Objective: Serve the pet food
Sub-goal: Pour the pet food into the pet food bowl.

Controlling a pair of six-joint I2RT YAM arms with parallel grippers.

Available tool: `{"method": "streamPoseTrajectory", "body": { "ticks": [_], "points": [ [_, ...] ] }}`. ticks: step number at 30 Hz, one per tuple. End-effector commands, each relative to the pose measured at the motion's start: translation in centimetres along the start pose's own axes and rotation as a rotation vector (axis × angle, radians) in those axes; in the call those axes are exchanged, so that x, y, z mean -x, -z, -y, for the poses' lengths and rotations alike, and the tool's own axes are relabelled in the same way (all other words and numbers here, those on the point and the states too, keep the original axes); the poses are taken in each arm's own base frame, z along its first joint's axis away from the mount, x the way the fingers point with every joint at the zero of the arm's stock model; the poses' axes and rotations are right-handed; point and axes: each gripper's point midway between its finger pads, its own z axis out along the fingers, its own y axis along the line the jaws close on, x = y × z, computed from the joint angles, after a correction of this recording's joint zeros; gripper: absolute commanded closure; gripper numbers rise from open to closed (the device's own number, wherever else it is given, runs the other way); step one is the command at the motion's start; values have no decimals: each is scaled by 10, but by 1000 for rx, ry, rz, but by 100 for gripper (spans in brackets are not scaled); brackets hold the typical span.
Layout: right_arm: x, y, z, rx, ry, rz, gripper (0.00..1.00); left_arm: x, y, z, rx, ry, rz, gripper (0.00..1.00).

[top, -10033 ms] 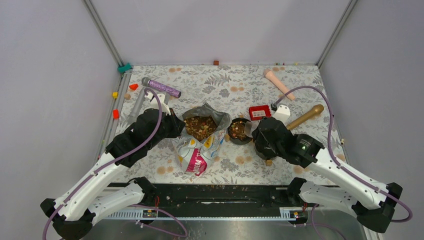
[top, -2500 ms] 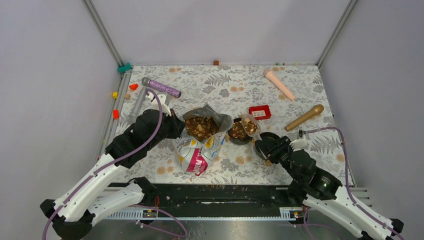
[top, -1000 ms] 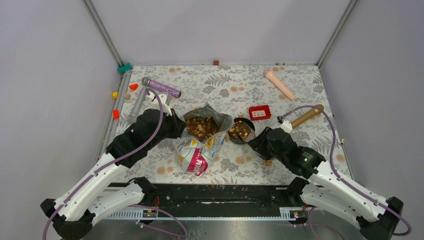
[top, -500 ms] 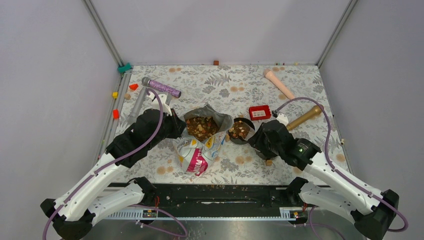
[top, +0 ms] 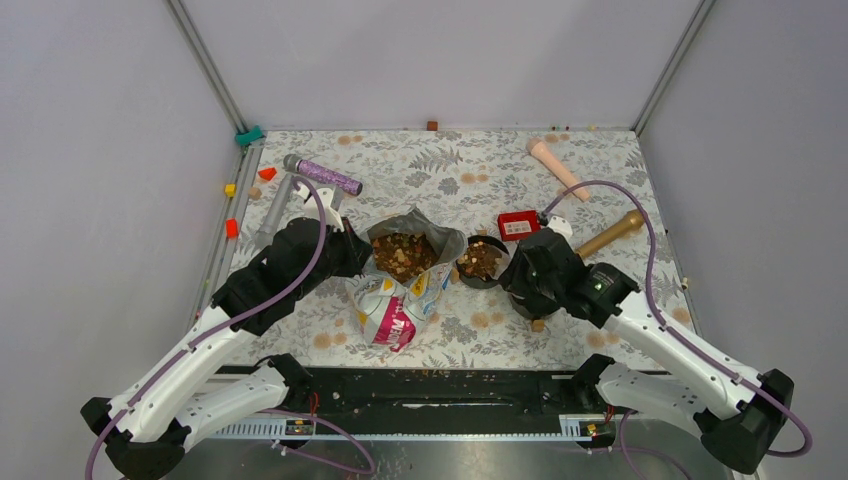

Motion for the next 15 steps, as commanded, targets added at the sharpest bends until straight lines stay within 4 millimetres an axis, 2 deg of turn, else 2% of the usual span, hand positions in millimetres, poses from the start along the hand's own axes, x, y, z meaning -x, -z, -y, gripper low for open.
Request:
{"method": "streamPoseTrajectory", "body": {
  "ticks": [1,9,15],
  "points": [
    [18,9,-1,-22,55,38,100,23,5,24,-105,22,75,100],
    [25,14,-3,-30,146,35,100,23,5,23,-102,20,75,100],
    [32,27,2,-71,272,7,100,22,3,24,-100,19,68,100]
  ]
}}
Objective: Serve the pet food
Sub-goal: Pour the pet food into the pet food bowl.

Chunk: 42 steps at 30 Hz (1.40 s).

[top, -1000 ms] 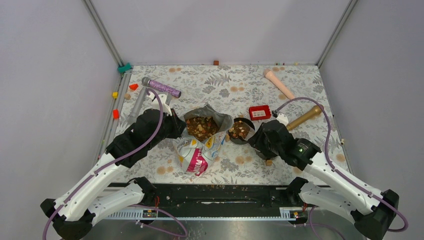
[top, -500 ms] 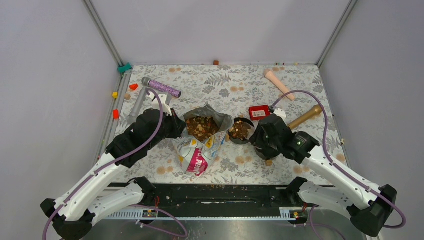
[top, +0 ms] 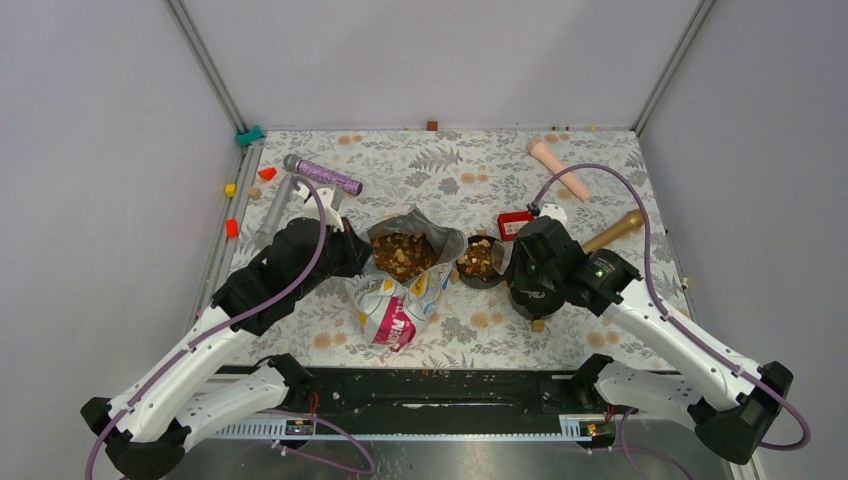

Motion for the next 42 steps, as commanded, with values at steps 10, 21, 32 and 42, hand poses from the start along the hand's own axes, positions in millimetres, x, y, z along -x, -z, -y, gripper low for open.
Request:
{"method": "streamPoseTrajectory", "body": {
  "ticks": [10,21,32,42],
  "points": [
    [12,32,18,-26,308,-24,100,20,1,24,-99,17,53,100],
    [20,41,7,57,318,38,100,21,4,25,-103,20,60,100],
    [72,155,-47,484,101,373,100,21,3,24,-101,22,57,100],
    [17,177,-127,889,259,-105,100,17,-1,25,-99,17,36,100]
  ]
}}
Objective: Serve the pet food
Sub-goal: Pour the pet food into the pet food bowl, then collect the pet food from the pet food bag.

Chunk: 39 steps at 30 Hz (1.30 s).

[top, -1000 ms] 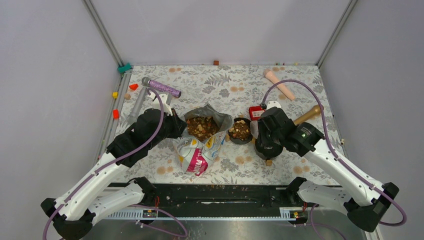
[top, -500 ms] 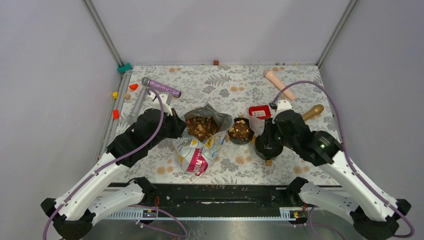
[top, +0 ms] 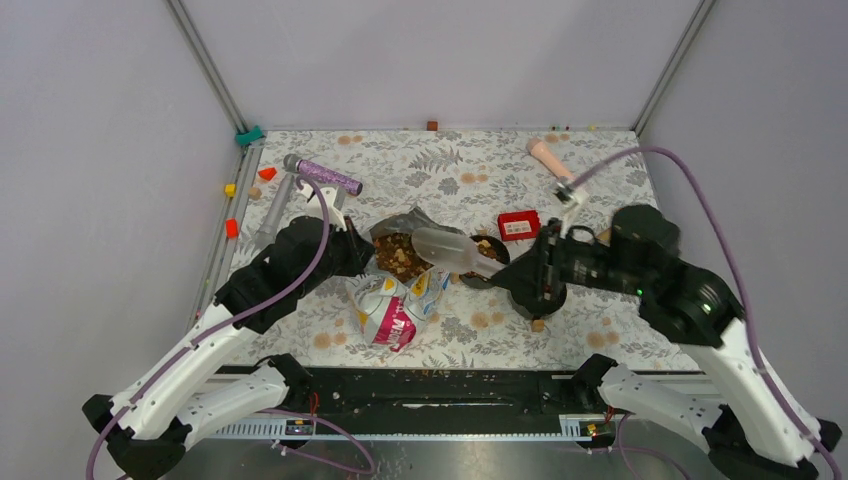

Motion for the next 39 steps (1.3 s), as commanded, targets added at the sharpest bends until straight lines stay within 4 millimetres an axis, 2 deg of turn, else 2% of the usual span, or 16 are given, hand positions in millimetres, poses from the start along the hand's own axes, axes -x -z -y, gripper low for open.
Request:
{"method": "streamPoseTrajectory", "body": {
  "ticks": [1,5,8,10,17,19,22,25,27,31,35,36,39],
  "points": [
    [-26,-34,1,33,-80,-263,100,19,1,24,-96,16,45,100],
    [-21,-46,60,-329,-73,-342,100,19,1,23,-95,11,47,100],
    [-15,-50,96,-548,-62,-378,100,18,0,24,-99,9,40,100],
    [-18,-60,106,-597,-58,-429,100,17,-1,23,-92,8,38,100],
    [-44,-113,149,-846,41,-627,100,13,-7,23,-85,0,11,100],
    [-57,-133,149,-836,47,-685,100,12,-8,24,-85,-2,5,100],
    [-76,-167,133,-700,10,-711,100,12,-9,23,-79,-7,4,100],
    [-88,-192,115,-554,-96,-648,100,12,-7,24,-86,-9,5,100],
    [-83,-203,100,-456,-163,-549,100,14,-6,22,-80,-9,14,100],
    [-56,-202,68,-266,-311,-327,100,14,-5,23,-87,-8,14,100],
    [-31,-194,52,-84,-517,-94,100,13,-7,24,-86,-6,9,100],
    [-30,-188,50,-66,-548,-70,100,12,-7,24,-87,-6,7,100],
    [-20,-171,41,-14,-551,-11,100,14,-7,22,-75,-7,13,100]
  ]
}}
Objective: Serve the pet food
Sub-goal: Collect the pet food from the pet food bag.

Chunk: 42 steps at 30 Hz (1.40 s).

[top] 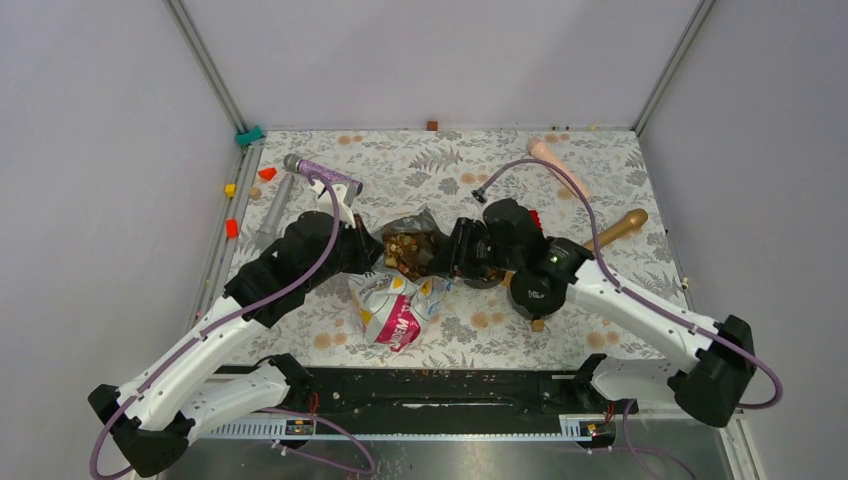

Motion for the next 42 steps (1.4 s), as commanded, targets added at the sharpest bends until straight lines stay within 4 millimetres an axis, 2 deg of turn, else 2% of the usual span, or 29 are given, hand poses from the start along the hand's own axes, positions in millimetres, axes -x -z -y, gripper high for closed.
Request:
{"method": "streamPoseTrajectory", "body": {
  "ticks": [1,5,6,8,14,18,25,29,32,39,42],
  "points": [
    [24,33,-64,301,-84,113,100,16,5,9,-28,-8,46,100],
    [23,57,-59,331,-105,178,100,18,6,8,-24,-4,56,100],
    [26,69,-46,314,-134,254,100,17,6,8,-24,-3,54,100],
    [28,81,-37,305,-150,307,100,16,6,9,-32,-2,49,100],
    [24,102,-22,315,-182,372,100,17,8,12,-47,2,51,100],
    [20,106,-18,316,-182,372,100,16,8,13,-52,2,48,100],
    [4,94,-22,341,-192,270,100,17,9,14,-59,3,50,100],
    [5,91,-26,338,-165,257,100,18,10,15,-64,2,52,100],
    [6,94,-28,331,-157,254,100,18,10,15,-66,2,54,100],
    [10,109,-35,440,-210,316,100,20,12,13,-58,1,67,100],
    [6,117,-35,479,-212,323,100,18,10,14,-61,2,57,100]
  ]
}}
